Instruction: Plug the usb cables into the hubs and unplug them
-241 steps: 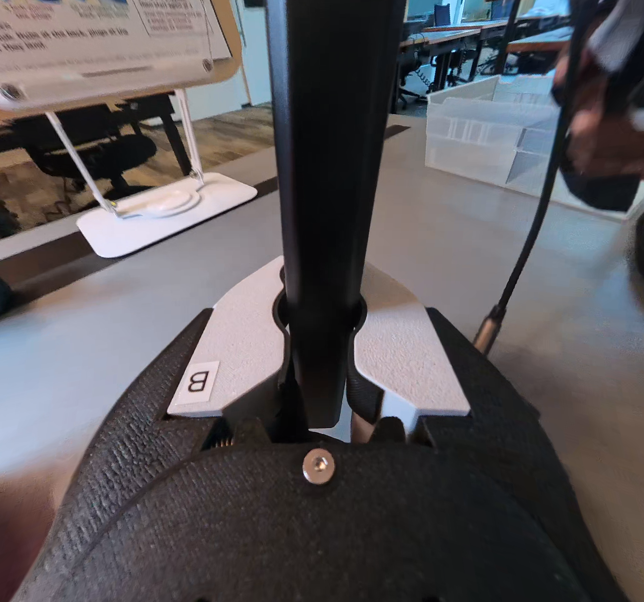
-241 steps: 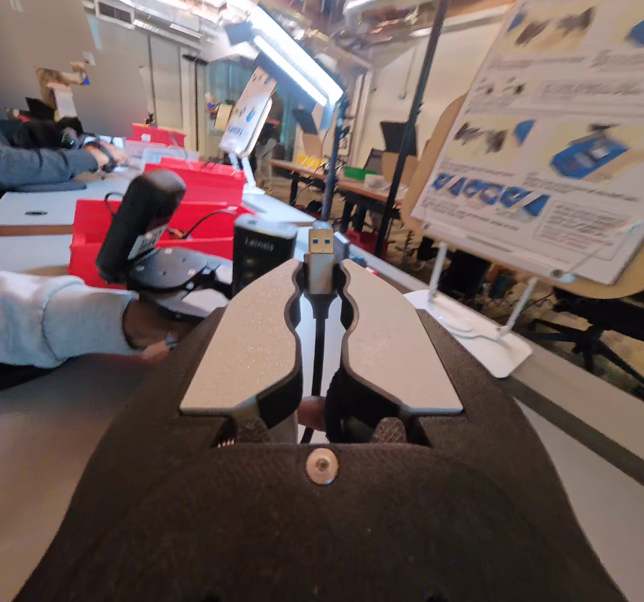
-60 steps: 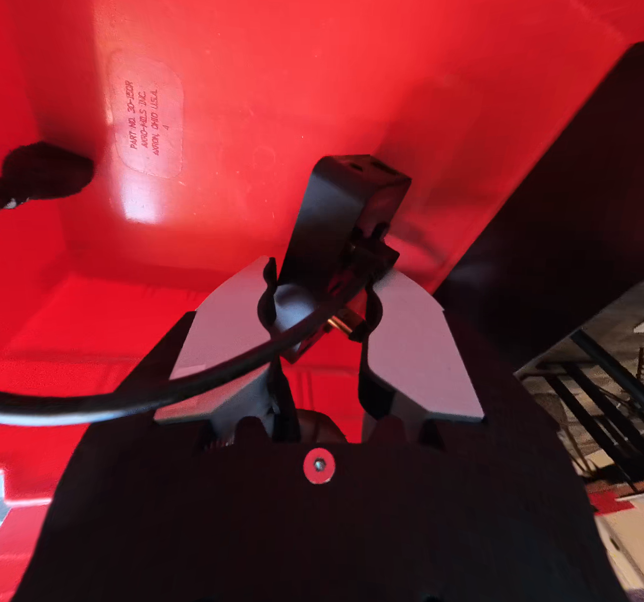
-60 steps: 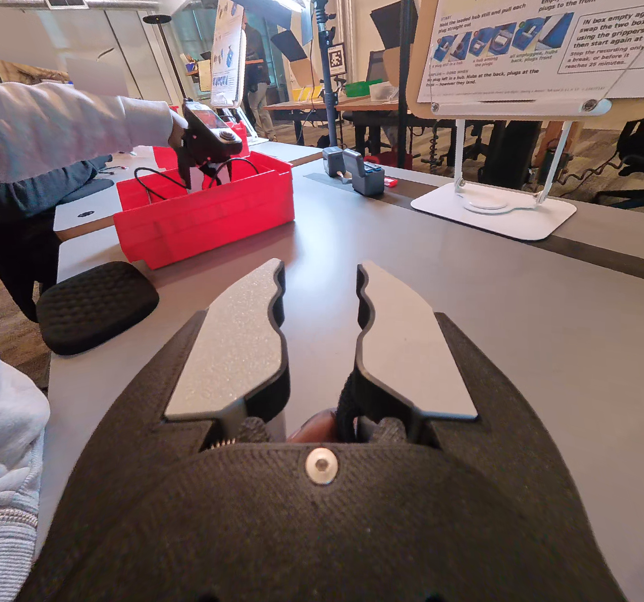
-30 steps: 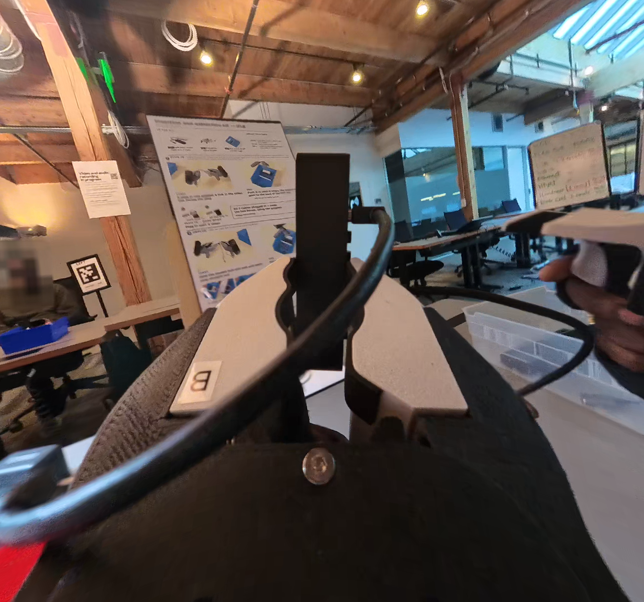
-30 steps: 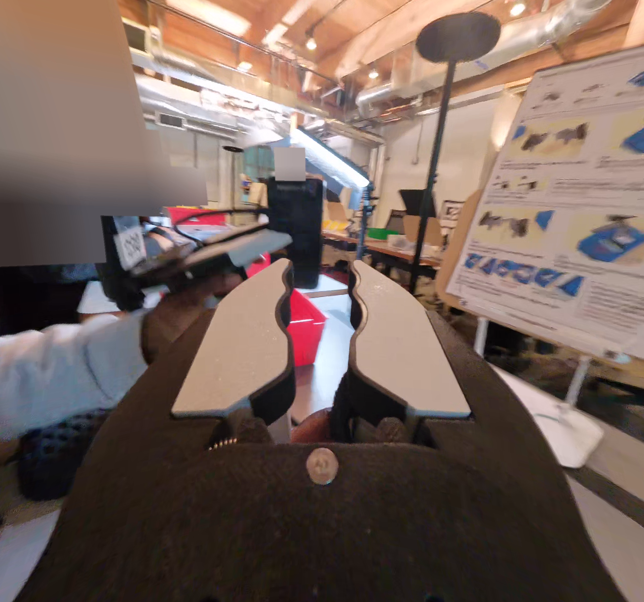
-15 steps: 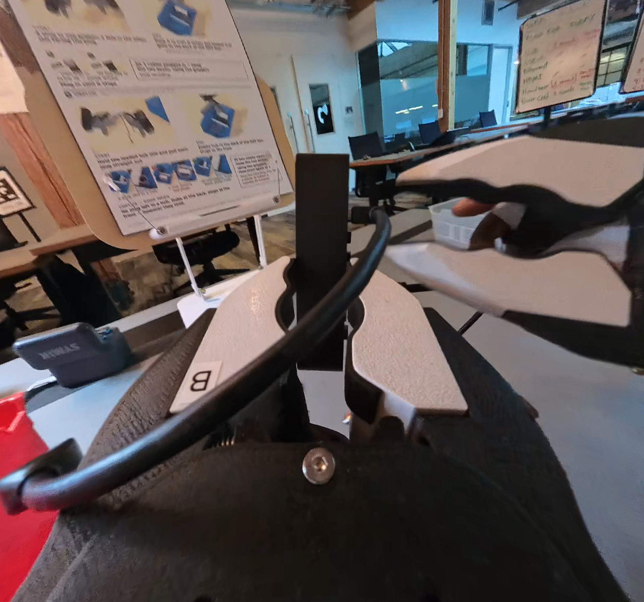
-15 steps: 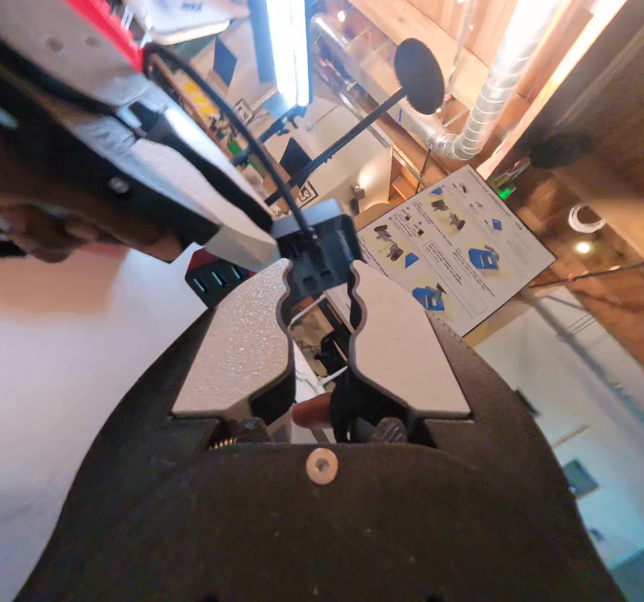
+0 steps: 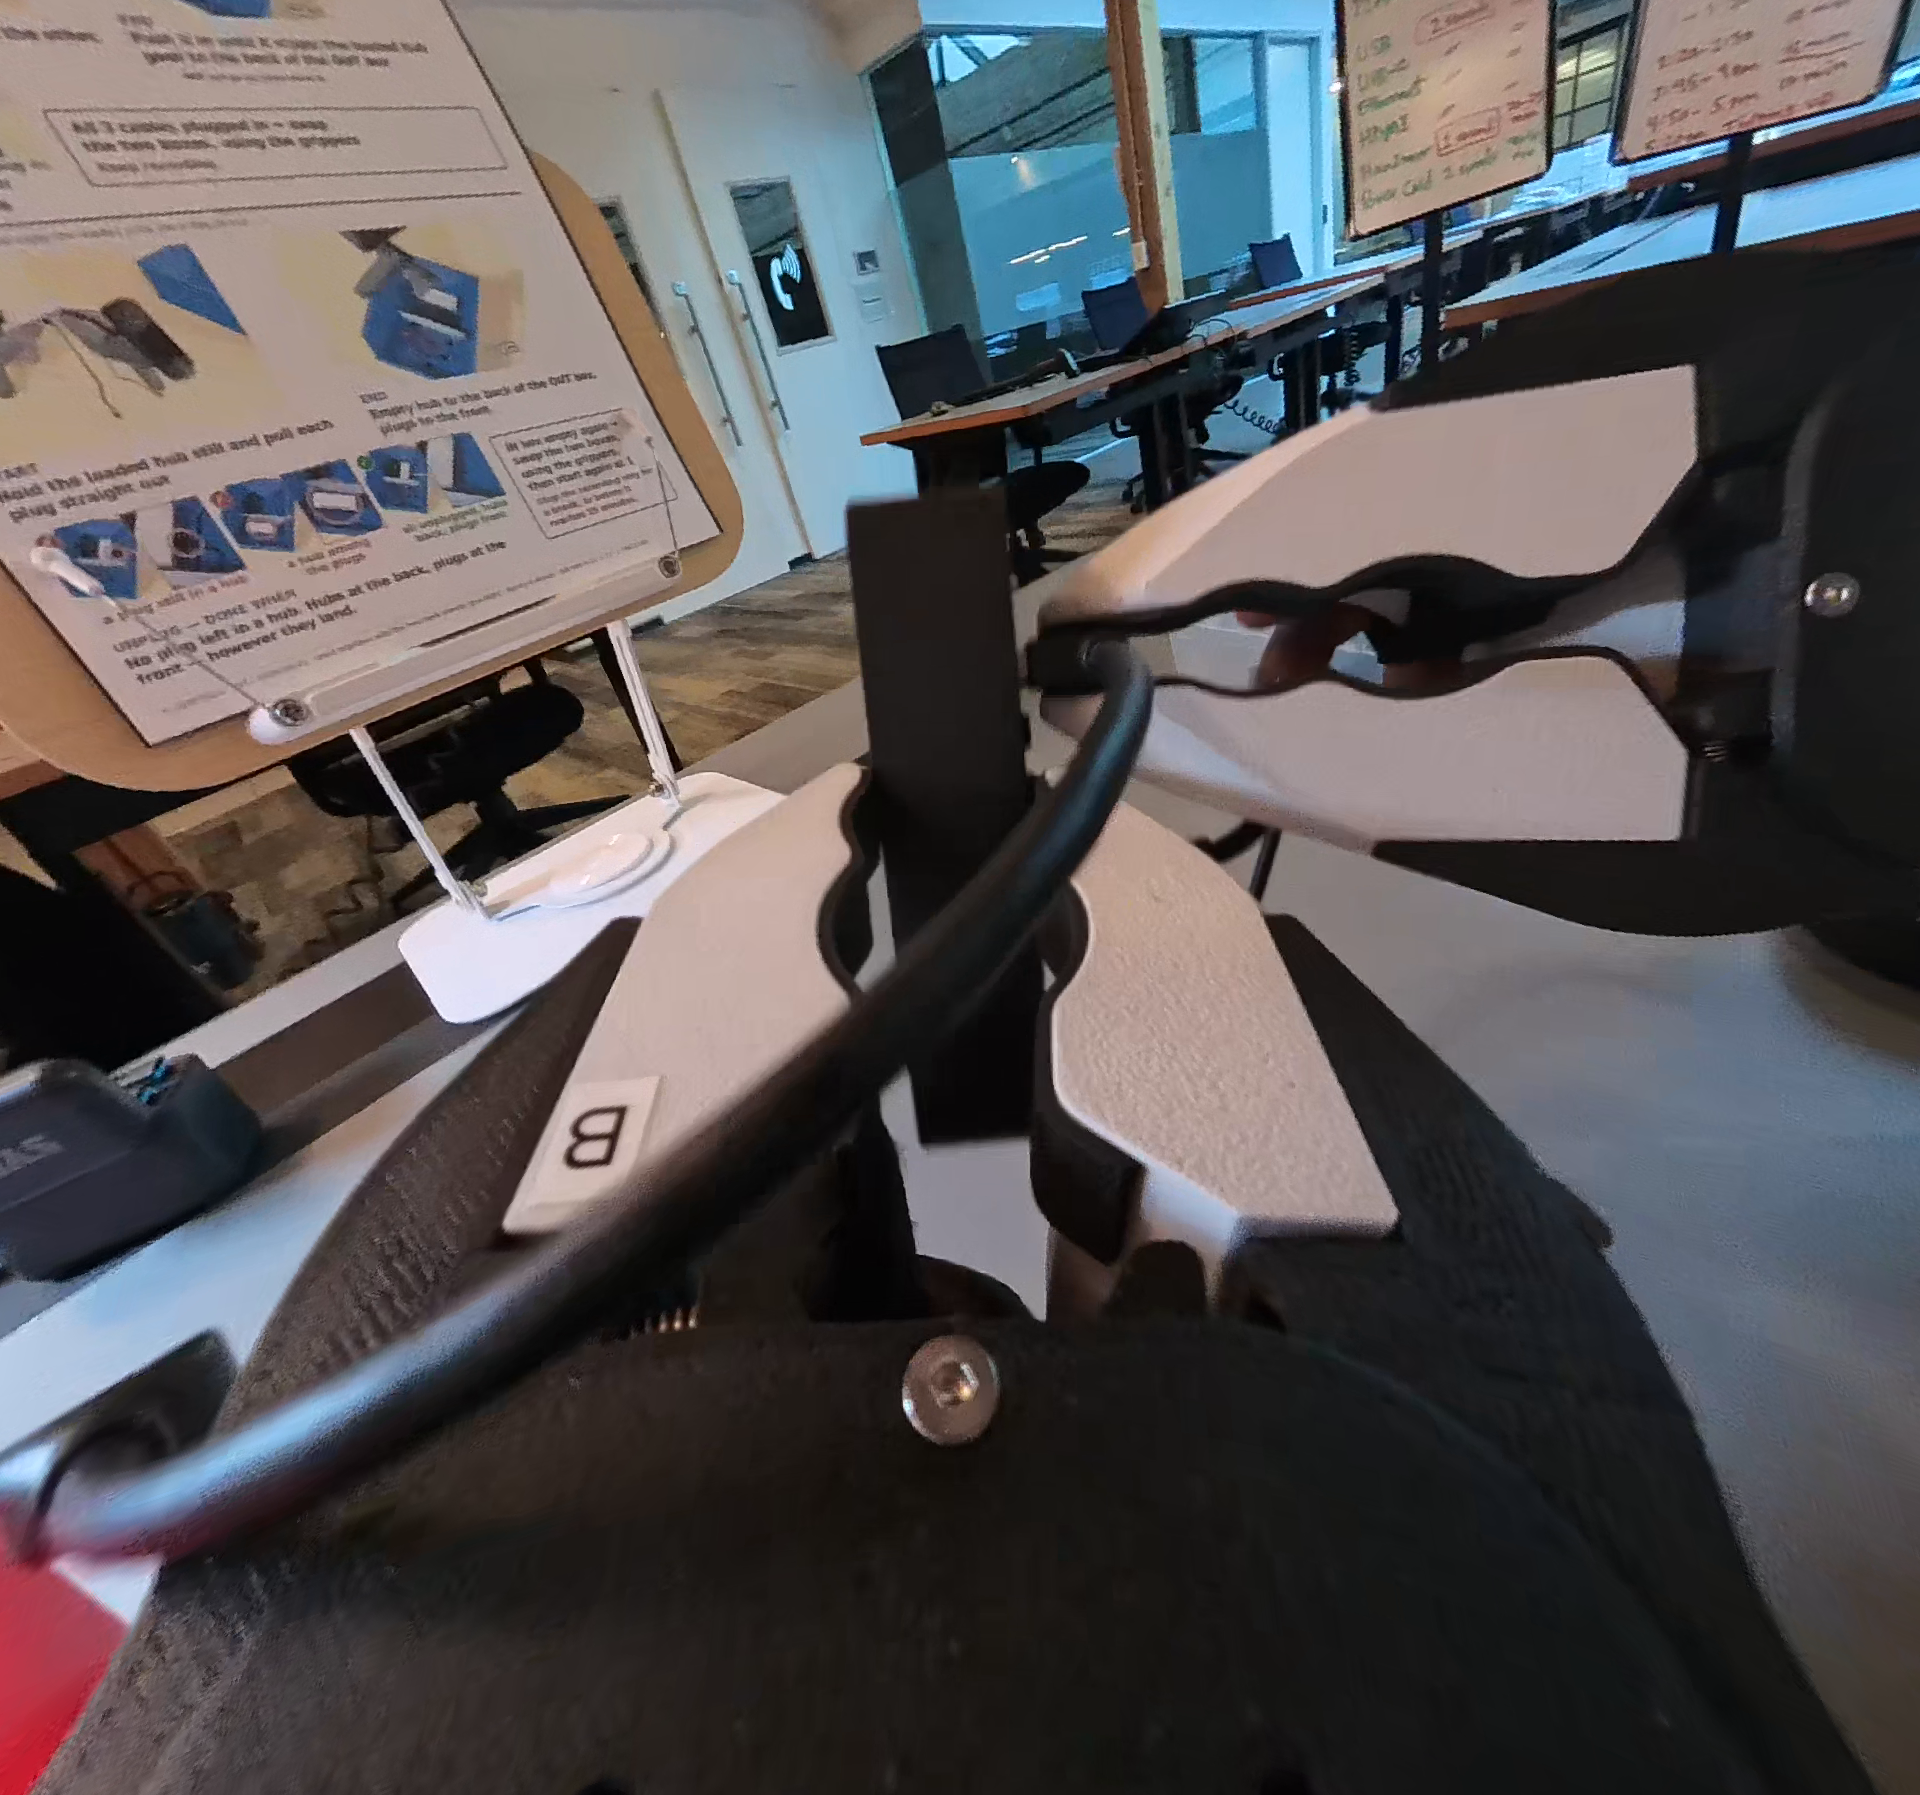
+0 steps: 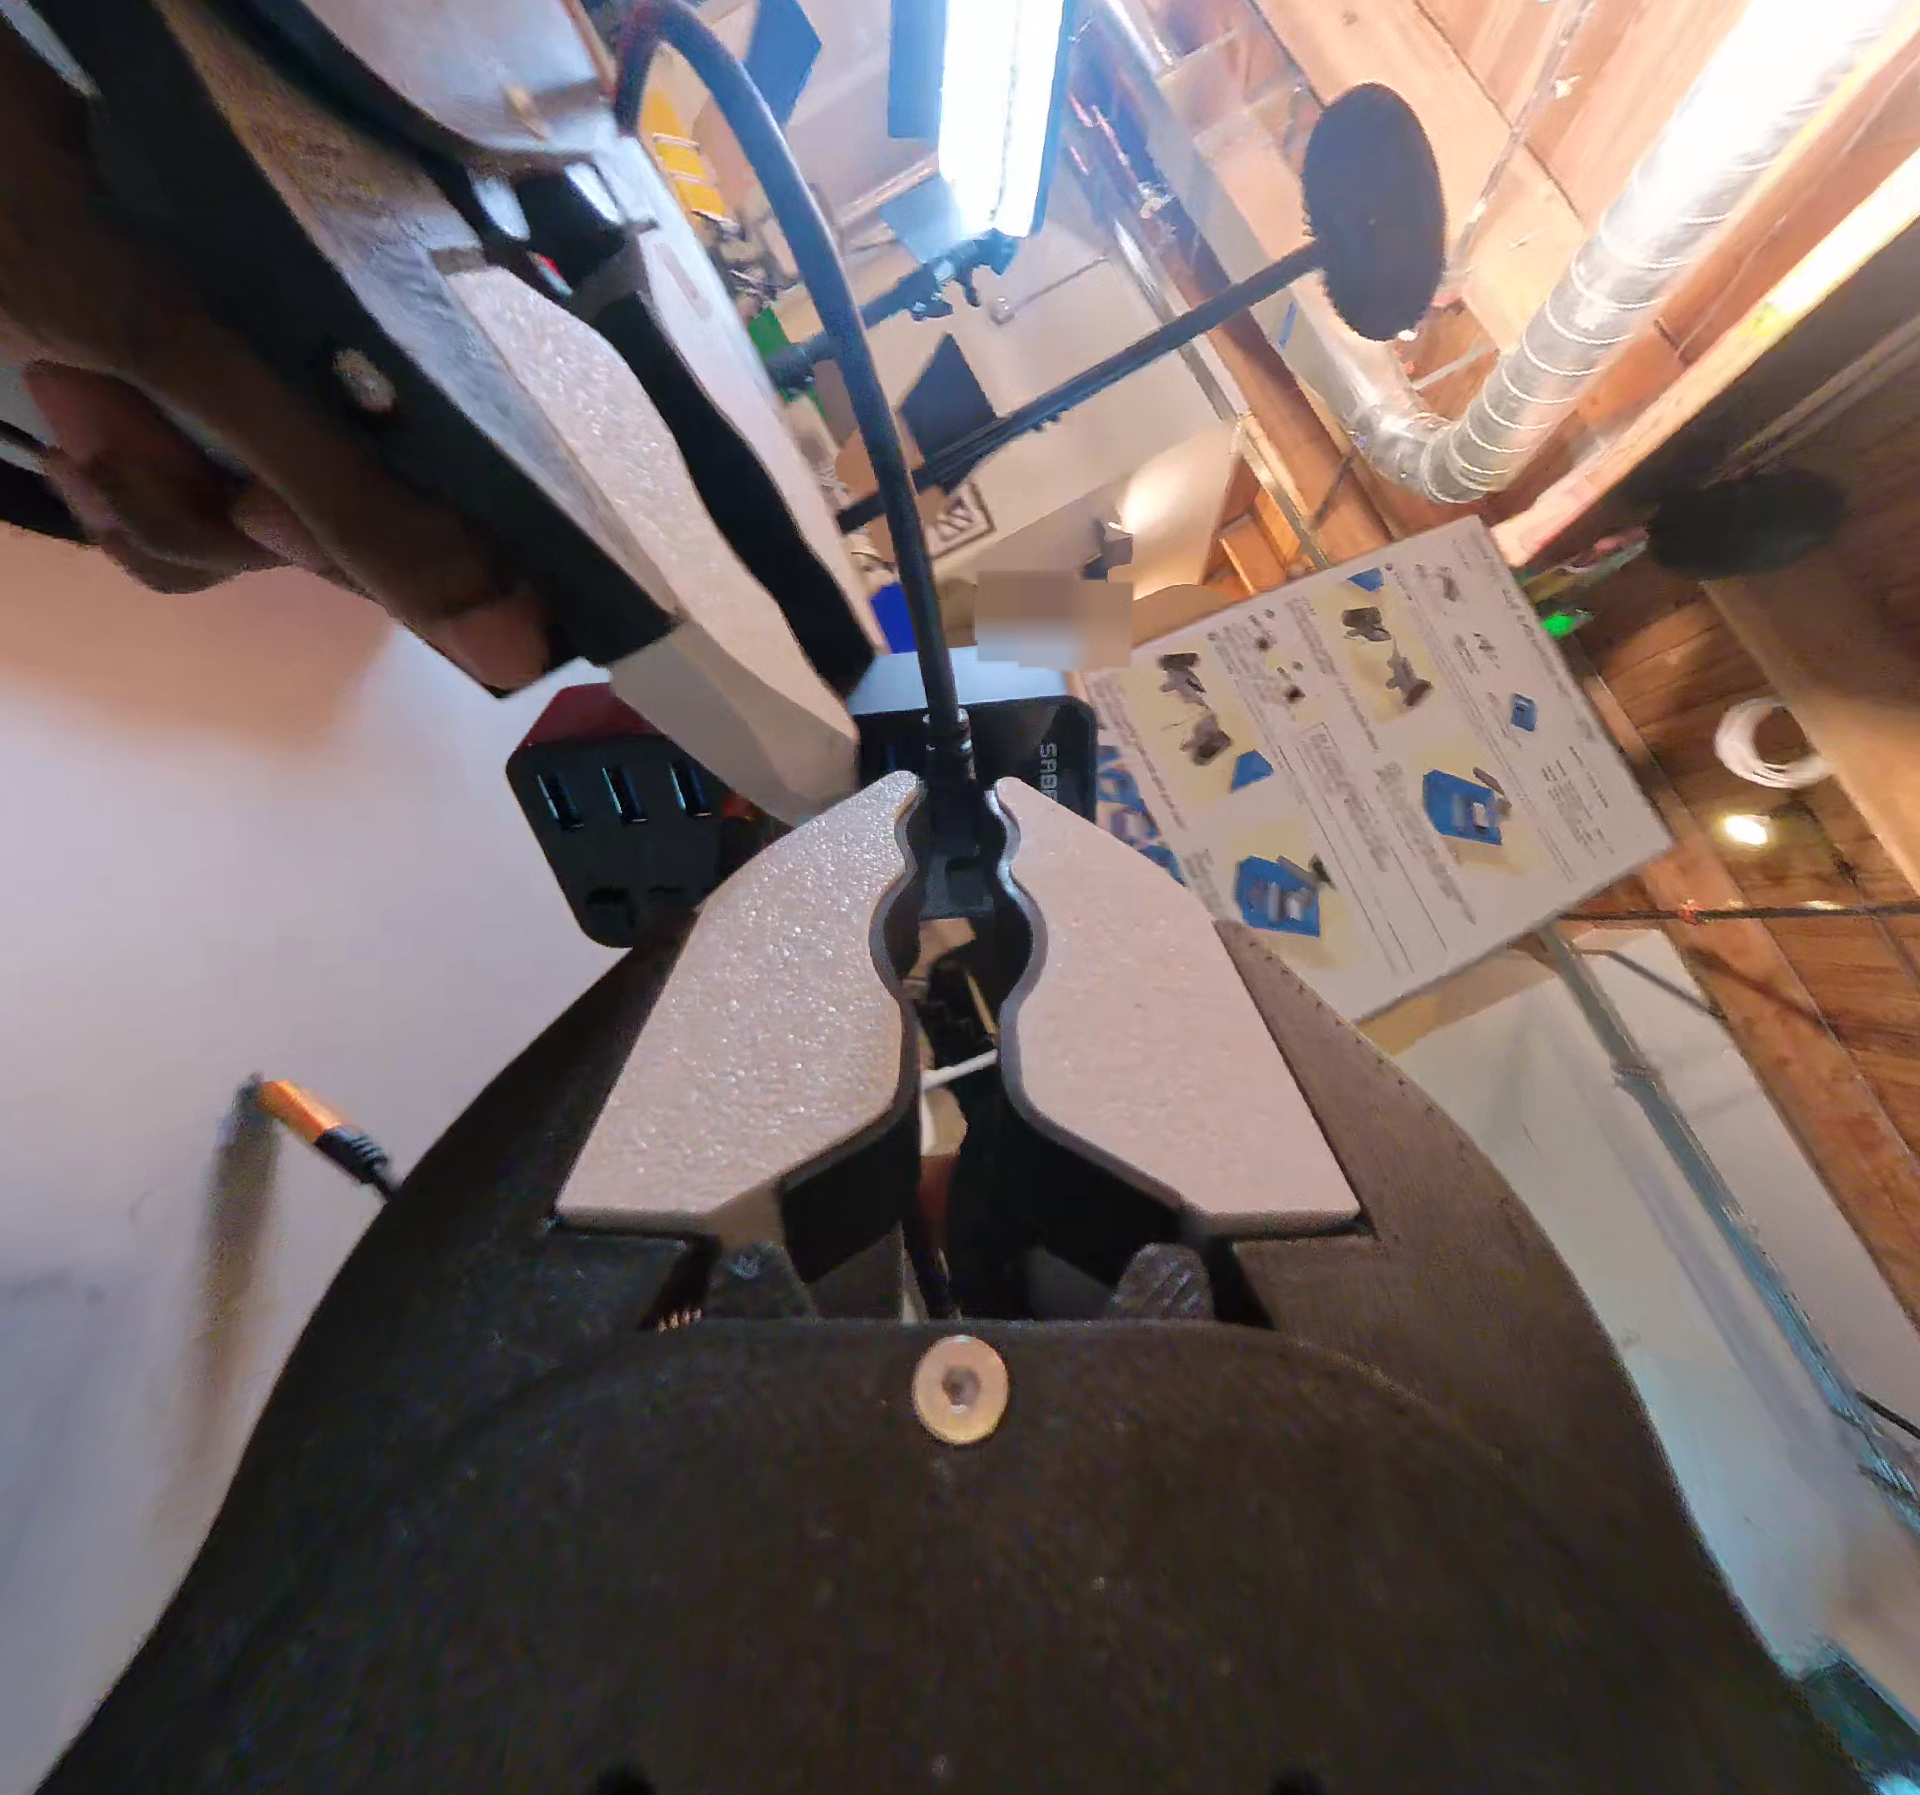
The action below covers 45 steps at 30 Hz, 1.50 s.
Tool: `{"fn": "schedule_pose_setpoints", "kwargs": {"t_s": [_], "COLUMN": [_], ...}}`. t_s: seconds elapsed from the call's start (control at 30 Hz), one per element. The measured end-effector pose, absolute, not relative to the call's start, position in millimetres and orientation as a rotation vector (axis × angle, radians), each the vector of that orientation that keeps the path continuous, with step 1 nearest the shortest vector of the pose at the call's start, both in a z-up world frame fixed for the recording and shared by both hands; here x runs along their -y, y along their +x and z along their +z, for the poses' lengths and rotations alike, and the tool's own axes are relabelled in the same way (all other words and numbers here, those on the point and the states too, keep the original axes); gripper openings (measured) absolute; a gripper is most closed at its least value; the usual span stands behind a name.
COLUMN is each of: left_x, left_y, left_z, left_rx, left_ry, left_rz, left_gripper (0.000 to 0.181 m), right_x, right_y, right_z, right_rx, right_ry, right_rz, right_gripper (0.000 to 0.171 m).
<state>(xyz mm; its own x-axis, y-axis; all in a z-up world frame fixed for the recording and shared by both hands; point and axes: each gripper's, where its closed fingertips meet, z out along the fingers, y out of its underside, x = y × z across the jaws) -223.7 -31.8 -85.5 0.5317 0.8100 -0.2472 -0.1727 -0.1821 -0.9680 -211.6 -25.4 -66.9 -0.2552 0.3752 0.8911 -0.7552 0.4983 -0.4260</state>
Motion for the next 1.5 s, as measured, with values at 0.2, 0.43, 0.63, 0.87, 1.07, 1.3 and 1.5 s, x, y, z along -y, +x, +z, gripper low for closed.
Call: {"fn": "schedule_pose_setpoints", "kwargs": {"t_s": [0.2, 0.43, 0.63, 0.87, 1.07, 1.3, 1.5], "left_x": [31, 32, 38, 28, 104, 49, 68], "left_y": [-223, -225, -225, -222, -248, -220, -220], "left_z": [-88, -96, -90, -84, -84, -59, -70], "left_rx": [0.530, 0.622, 0.635, 0.581, 0.871, 0.601, 0.649], "left_ry": [-1.533, -1.507, -1.444, -1.445, -1.229, -1.332, -1.282], "left_rz": [0.969, 0.751, 0.781, 0.734, 0.776, 0.781, 0.731], "left_gripper": [0.030, 0.028, 0.026, 0.027, 0.026, 0.028, 0.028], "right_x": [29, 34, 37, 28, 22, -33, -96], "right_y": [-207, -206, -206, -203, -184, -195, -212], "right_z": [-74, -74, -72, -66, -63, 4, 36], "right_rx": [1.539, 1.571, 1.473, 1.526, 1.521, 1.347, 1.276], "right_ry": [0.335, 0.274, 0.315, 0.381, 0.431, 0.078, -0.153], "right_rz": [1.195, 1.259, 1.098, 1.168, 1.203, 1.554, 1.582], "right_gripper": [0.008, 0.008, 0.007, 0.007, 0.007, 0.008, 0.008]}}
